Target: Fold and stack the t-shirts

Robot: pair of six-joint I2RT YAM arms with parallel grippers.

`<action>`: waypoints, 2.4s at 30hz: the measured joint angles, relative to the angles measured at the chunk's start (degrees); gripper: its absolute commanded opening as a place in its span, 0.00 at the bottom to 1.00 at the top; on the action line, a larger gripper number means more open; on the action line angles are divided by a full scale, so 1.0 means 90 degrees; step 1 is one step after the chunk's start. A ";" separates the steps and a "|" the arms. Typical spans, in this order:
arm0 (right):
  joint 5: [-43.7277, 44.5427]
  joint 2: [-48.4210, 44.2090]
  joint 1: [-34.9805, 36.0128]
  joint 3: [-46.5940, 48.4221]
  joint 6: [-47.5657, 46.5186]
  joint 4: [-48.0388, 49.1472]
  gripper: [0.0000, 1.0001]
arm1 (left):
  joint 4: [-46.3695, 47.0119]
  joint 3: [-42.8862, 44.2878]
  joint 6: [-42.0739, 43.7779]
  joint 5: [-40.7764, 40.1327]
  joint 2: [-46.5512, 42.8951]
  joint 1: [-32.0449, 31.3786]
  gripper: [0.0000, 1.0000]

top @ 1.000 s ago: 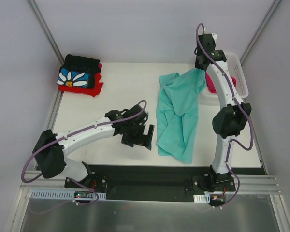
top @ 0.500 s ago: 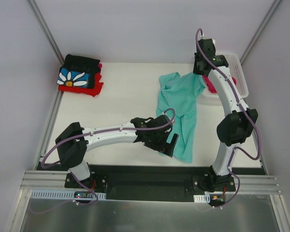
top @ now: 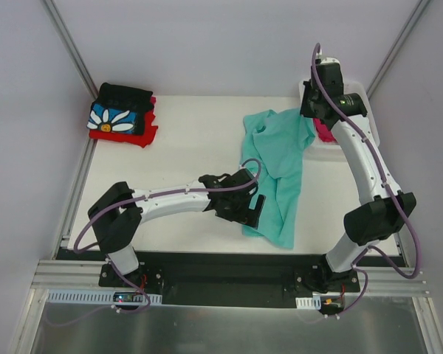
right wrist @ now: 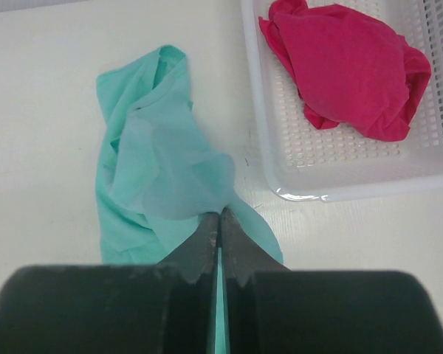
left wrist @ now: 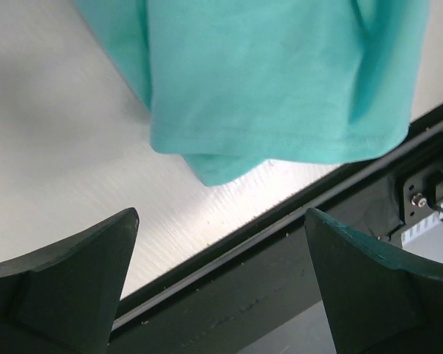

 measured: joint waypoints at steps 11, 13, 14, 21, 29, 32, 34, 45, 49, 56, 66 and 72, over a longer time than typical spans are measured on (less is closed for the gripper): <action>-0.0019 -0.0318 0.0153 0.0000 -0.0007 -0.0032 0.01 | 0.0396 -0.0002 0.0007 0.0209 0.0595 0.0308 0.90; -0.0022 -0.0318 0.0158 0.0000 -0.0010 -0.0058 0.01 | 0.0457 -0.0002 0.0007 0.0228 0.0673 0.0308 0.89; -0.0027 -0.0318 0.0163 0.0000 -0.0012 -0.0073 0.01 | 0.0481 -0.0002 0.0007 0.0236 0.0692 0.0308 0.88; -0.0080 -0.0318 0.0223 0.0000 -0.0036 -0.0126 0.01 | 0.0644 -0.0002 0.0007 0.0316 0.0729 0.0308 0.85; -0.0129 -0.0413 0.0291 -0.0049 -0.0056 -0.0153 0.01 | 0.0709 -0.0199 0.0005 0.0304 0.0726 0.0464 0.78; -0.0146 -0.0554 0.0325 -0.0117 -0.0056 -0.0151 0.01 | 0.0699 -0.0352 0.0005 0.0257 0.0726 0.0661 0.76; -0.0148 -0.0644 0.0357 -0.0138 -0.0058 -0.0155 0.01 | 0.0697 -0.0398 0.0002 0.0221 0.0716 0.0799 0.74; -0.0163 -0.0942 0.0471 -0.0391 -0.0124 -0.0148 0.01 | 0.0702 -0.0393 0.0032 0.0165 0.0702 0.1003 0.61; -0.0165 -0.0942 0.0505 -0.0452 -0.0126 -0.0153 0.01 | 0.0699 -0.0379 0.0032 0.0197 0.0702 0.1001 0.59; -0.0165 -0.0945 0.0546 -0.0452 -0.0126 -0.0153 0.01 | 0.0692 -0.0138 0.0017 0.0223 0.0721 0.0877 0.56; -0.0165 -0.0945 0.0605 -0.0452 -0.0155 -0.0155 0.01 | 0.0738 0.0182 -0.0049 0.0367 0.0996 0.0712 0.40; -0.0165 -0.0945 0.0610 -0.0452 -0.0172 -0.0165 0.01 | 0.0741 0.0182 -0.0051 0.0374 0.1003 0.0712 0.32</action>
